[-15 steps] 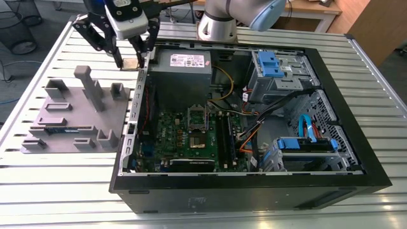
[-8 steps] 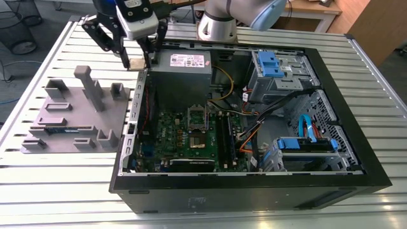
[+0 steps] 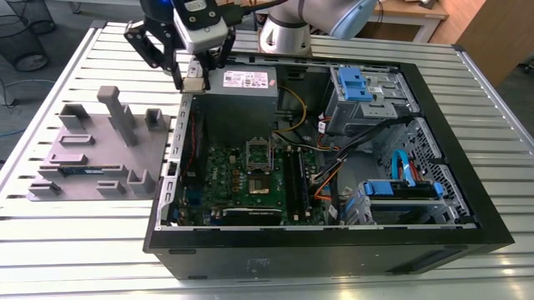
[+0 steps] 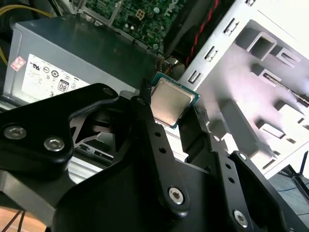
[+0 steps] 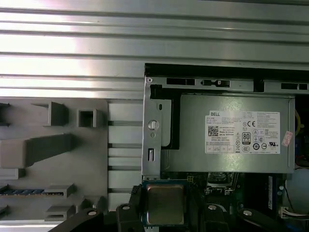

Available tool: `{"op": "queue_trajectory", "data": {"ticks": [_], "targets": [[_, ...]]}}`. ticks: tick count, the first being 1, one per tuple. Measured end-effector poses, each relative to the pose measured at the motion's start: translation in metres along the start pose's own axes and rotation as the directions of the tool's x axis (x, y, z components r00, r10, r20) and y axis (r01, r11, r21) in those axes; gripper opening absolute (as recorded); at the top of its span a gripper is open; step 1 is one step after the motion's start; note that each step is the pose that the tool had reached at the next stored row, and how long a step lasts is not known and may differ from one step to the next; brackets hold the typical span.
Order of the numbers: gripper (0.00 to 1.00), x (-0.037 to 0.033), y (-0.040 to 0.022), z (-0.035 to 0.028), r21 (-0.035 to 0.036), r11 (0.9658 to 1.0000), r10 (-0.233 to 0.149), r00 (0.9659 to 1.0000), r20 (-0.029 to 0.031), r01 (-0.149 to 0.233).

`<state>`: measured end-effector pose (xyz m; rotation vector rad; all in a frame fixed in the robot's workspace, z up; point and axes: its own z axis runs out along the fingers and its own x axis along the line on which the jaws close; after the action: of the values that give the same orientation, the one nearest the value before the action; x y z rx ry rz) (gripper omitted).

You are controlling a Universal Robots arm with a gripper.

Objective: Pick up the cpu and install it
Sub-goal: 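Pick up the cpu and move it towards the insertion slot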

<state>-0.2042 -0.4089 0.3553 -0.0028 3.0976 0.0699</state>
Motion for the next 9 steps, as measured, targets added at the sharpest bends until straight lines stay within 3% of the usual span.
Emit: {"op": "queue_trajectory", "data": {"ticks": [9], "targets": [[0.47,-0.0259,-0.0001,0.0015,0.0,1.0,0.0,1.0,0.0,0.0]]}}
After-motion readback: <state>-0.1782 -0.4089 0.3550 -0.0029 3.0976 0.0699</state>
